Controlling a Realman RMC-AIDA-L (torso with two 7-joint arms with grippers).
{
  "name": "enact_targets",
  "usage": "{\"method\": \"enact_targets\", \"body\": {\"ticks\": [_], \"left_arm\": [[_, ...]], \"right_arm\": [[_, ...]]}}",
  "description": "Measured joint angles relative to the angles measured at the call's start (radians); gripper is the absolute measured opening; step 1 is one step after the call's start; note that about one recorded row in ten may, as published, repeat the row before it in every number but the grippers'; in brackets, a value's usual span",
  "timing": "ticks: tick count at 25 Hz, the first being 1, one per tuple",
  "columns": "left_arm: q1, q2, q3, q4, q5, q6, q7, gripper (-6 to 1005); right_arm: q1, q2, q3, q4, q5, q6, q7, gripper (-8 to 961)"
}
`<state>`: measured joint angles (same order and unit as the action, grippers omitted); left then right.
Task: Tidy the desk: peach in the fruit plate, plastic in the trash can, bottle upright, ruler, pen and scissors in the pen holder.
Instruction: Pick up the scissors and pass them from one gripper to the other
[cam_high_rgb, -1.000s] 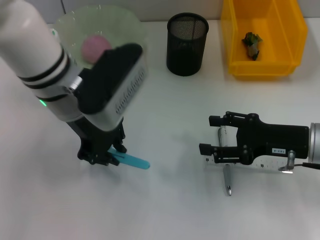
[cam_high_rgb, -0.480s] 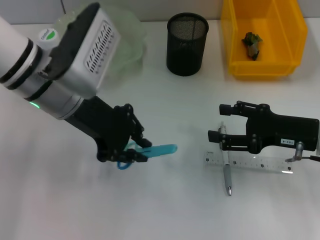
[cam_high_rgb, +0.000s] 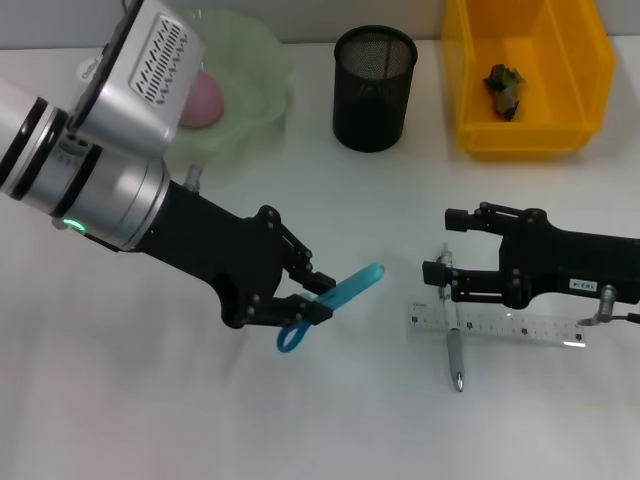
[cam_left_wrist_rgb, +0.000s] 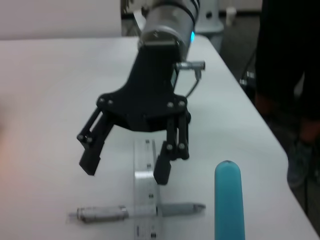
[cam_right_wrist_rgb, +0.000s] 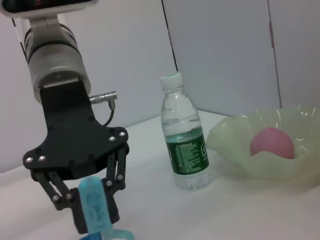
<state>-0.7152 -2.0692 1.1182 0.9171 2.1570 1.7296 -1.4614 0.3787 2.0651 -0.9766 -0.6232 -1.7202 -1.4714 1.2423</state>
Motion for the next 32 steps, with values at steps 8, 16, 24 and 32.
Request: {"method": "enact_targets", "body": {"ticks": [8, 16, 24, 32], "left_arm": [[0.019, 0.0, -0.05, -0.061, -0.101, -0.012, -0.024, 243], [0.054, -0.001, -0.079, -0.147, -0.236, -0.025, -0.005, 245], [0.091, -0.002, -0.078, -0.232, -0.368, -0.046, 0.035, 247], [0.106, -0.005, -0.079, -0.362, -0.455, -0.061, 0.105, 250]], "right_arm": [[-0.009, -0.03, 0.001, 0.014, -0.012, -0.114, -0.013, 829], [-0.002, -0.051, 0.034, 0.02, -0.101, -0.209, -0.014, 829], [0.002, -0.064, 0.082, 0.017, -0.193, -0.275, -0.032, 829], [-0.008, -0.062, 0.103, 0.036, -0.211, -0.292, -0.122, 828]]}}
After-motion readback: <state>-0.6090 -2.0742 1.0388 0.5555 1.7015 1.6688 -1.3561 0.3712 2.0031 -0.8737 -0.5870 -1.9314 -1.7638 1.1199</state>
